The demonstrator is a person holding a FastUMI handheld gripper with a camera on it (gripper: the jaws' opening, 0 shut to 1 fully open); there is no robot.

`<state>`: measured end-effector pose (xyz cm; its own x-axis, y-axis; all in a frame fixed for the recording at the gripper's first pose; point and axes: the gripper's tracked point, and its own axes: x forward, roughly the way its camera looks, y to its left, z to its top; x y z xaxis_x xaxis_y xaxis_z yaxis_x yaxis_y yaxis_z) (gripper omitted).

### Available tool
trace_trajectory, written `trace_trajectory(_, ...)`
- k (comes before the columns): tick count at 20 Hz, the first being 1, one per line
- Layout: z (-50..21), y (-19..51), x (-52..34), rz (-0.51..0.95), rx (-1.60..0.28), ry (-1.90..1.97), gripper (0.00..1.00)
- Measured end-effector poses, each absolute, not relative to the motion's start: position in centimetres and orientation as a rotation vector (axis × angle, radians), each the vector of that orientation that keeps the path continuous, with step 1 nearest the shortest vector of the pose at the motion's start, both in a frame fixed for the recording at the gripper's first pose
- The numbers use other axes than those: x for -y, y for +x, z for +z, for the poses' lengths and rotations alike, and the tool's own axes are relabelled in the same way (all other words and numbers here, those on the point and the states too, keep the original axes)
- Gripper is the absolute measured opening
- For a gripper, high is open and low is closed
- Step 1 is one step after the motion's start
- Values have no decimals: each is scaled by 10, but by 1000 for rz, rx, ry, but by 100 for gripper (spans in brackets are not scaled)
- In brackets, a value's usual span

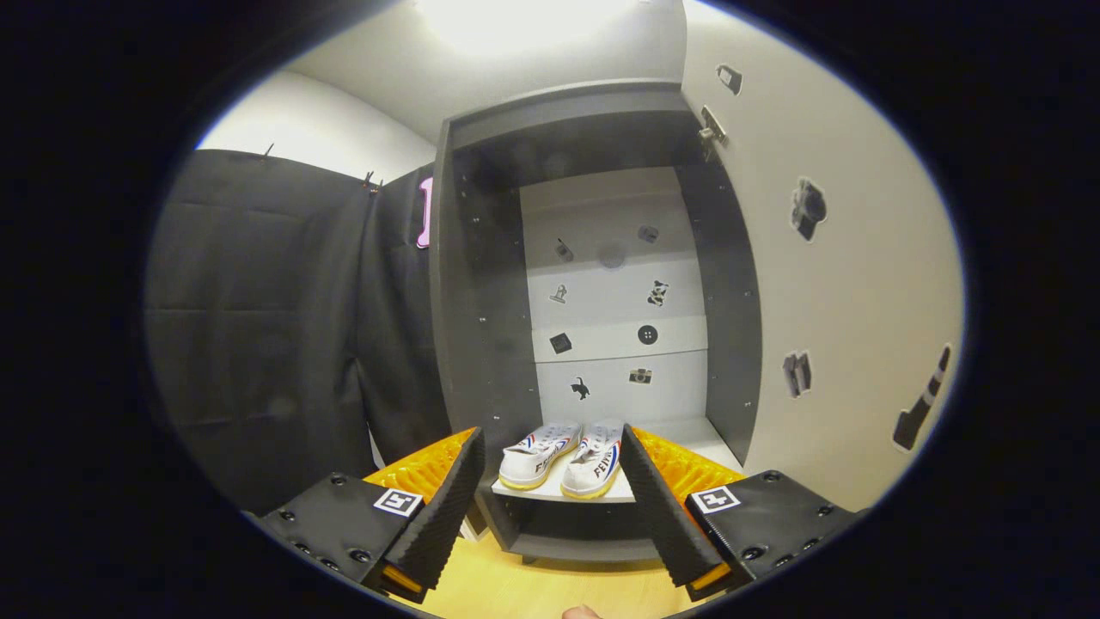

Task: Open the shoe cabinet door, grab the shoes and put them into the shoe cabinet, then close the shoe cabinet door.

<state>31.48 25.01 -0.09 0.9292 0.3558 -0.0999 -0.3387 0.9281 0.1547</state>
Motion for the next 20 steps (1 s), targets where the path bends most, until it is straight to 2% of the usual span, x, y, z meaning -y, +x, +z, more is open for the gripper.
trace_trajectory(12,37,163,-195,412,-94,180,98)
trace_trajectory(20,44,121,-125,335,-98,160,97)
